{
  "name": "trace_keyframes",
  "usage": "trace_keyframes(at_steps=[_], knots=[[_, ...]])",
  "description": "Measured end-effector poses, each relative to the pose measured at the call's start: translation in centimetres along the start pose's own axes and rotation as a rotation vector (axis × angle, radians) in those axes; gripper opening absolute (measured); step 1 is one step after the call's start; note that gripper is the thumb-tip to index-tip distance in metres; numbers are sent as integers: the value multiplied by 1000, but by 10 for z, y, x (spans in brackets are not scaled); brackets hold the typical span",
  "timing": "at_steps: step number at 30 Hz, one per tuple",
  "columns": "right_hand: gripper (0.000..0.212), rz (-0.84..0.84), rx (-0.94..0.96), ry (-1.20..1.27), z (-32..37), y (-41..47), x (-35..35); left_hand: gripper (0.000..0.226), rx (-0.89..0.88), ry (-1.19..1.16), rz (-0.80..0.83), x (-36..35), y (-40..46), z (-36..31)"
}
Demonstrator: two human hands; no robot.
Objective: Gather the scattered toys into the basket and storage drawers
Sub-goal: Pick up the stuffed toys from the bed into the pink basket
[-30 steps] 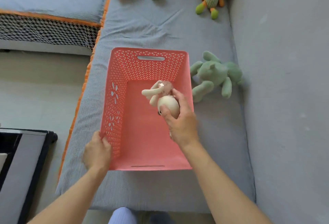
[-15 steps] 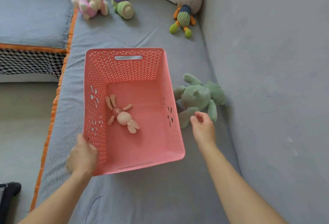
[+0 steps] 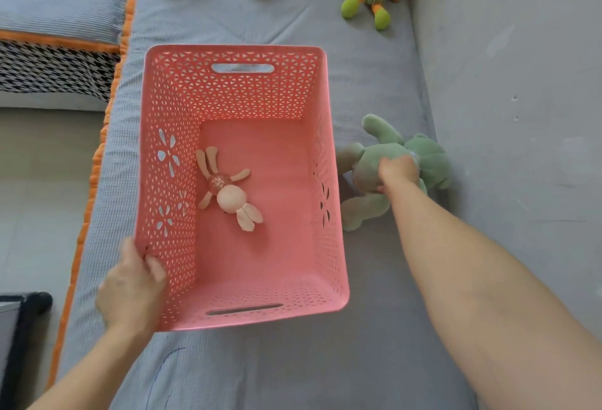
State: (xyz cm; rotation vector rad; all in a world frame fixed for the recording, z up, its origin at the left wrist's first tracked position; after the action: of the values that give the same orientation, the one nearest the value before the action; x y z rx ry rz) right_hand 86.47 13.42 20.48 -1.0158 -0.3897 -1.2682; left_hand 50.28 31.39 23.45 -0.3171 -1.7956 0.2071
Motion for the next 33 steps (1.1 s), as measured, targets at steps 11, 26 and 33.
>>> trace_keyframes(at_steps=[11,26,33], knots=[[27,-314,509,485,-2,-111,124,16,-42,-29,68,16,-10,-7],[42,123,733,420,43,-315,61,34,-73,-275,501,4,-63,61],[36,130,427,202,-25,-330,-4,48,-64,-359,550,7,-84,98]])
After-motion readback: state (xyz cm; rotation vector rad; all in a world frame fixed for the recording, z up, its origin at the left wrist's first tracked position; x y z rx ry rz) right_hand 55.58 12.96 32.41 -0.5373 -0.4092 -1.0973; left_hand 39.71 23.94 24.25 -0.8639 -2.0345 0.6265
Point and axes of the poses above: each hand's wrist, its own y-axis towards the middle knuckle, its own x-axis out of the back of the hand, z = x × y, the point moved 3 cm from there along y, towards the middle knuckle, and after that the axes turned 10 degrees about x, right-handed, at the moved point
